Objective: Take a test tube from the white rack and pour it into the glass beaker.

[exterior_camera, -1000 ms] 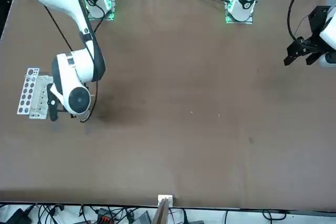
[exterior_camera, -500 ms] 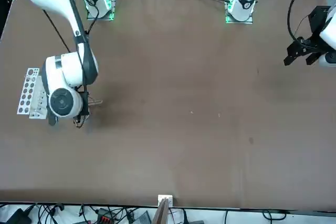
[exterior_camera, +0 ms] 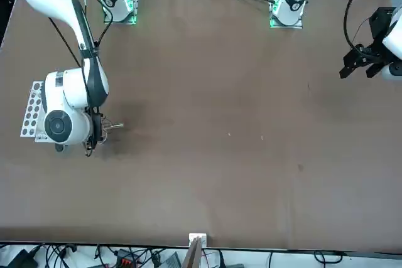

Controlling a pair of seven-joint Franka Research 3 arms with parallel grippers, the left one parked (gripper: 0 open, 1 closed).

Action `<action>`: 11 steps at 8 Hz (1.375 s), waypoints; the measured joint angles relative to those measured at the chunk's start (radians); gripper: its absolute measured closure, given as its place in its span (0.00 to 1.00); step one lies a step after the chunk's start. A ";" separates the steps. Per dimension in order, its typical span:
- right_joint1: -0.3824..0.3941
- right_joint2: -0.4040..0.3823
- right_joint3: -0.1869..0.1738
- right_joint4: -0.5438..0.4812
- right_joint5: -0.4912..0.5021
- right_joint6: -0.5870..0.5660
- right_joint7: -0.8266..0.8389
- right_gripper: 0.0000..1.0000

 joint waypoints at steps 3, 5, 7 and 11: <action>-0.043 -0.047 0.000 -0.076 0.090 0.086 -0.064 0.81; -0.065 -0.086 -0.001 -0.141 0.145 0.141 -0.102 0.81; -0.076 -0.107 -0.001 -0.171 0.212 0.167 -0.130 0.81; -0.103 -0.153 -0.001 -0.284 0.298 0.284 -0.183 0.81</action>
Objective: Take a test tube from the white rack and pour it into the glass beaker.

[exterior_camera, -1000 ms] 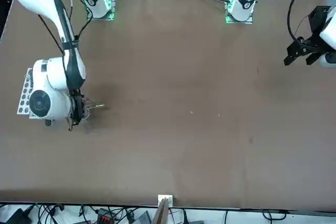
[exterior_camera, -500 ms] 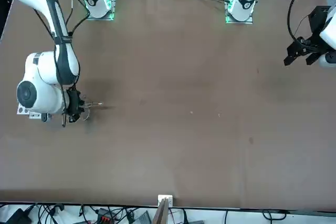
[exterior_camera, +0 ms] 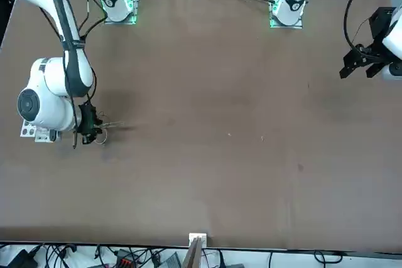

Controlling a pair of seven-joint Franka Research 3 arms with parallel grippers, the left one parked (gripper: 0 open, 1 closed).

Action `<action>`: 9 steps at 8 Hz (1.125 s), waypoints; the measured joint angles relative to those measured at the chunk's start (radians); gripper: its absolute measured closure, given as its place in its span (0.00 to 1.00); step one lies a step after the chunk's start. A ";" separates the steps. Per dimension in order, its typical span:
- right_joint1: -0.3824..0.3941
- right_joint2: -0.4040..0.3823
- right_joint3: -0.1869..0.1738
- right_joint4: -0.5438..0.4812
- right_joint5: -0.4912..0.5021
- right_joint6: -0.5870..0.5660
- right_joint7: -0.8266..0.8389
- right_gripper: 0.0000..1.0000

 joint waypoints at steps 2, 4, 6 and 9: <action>-0.024 -0.011 0.000 -0.012 0.068 0.008 -0.048 0.81; -0.036 -0.015 -0.001 -0.019 0.094 0.012 -0.069 0.81; -0.040 -0.015 0.000 -0.026 0.107 0.018 -0.077 0.81; -0.053 -0.015 -0.001 -0.026 0.116 0.019 -0.087 0.81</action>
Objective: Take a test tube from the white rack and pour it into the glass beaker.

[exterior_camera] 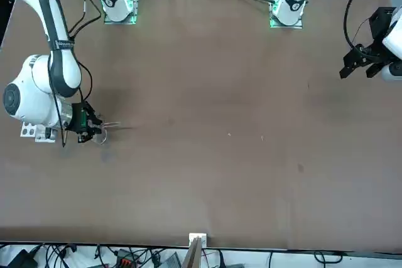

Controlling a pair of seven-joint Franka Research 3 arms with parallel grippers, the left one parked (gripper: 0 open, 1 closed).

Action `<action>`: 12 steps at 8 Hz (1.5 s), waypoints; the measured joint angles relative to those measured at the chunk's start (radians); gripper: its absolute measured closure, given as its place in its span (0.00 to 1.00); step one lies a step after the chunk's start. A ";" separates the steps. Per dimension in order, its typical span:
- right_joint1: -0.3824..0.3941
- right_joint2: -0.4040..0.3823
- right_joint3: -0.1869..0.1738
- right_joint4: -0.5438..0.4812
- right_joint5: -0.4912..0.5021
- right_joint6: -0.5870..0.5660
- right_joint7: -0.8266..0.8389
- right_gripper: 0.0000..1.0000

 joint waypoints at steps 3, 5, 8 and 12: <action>-0.008 -0.002 0.000 0.000 0.012 0.000 -0.011 0.81; -0.009 -0.004 0.000 0.000 0.012 0.000 -0.011 0.81; -0.018 -0.008 0.000 0.000 0.015 0.000 -0.015 0.81; -0.014 -0.009 0.001 -0.001 0.007 0.000 -0.016 0.81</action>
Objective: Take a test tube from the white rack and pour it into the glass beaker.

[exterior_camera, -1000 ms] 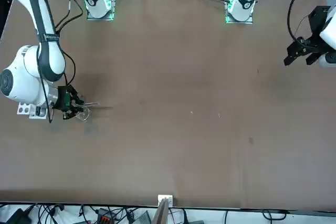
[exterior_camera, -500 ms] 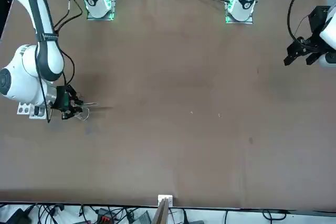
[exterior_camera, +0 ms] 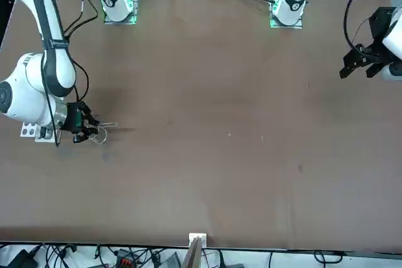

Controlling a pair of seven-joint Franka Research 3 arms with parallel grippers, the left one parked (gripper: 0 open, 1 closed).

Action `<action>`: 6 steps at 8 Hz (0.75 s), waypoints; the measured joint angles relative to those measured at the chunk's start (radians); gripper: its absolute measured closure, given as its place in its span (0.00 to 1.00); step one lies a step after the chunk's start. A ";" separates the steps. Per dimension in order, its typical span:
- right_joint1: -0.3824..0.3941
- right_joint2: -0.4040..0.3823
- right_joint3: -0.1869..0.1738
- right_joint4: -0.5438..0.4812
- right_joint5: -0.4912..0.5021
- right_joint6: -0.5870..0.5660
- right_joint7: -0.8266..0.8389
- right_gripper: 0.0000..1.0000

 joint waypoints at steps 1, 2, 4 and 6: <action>0.000 -0.006 0.000 0.000 -0.043 -0.005 0.001 0.81; 0.000 -0.021 -0.003 -0.002 -0.132 -0.020 0.017 0.81; -0.001 -0.068 -0.009 -0.002 -0.335 -0.077 0.097 0.81; -0.002 -0.120 -0.011 -0.002 -0.574 -0.156 0.147 0.81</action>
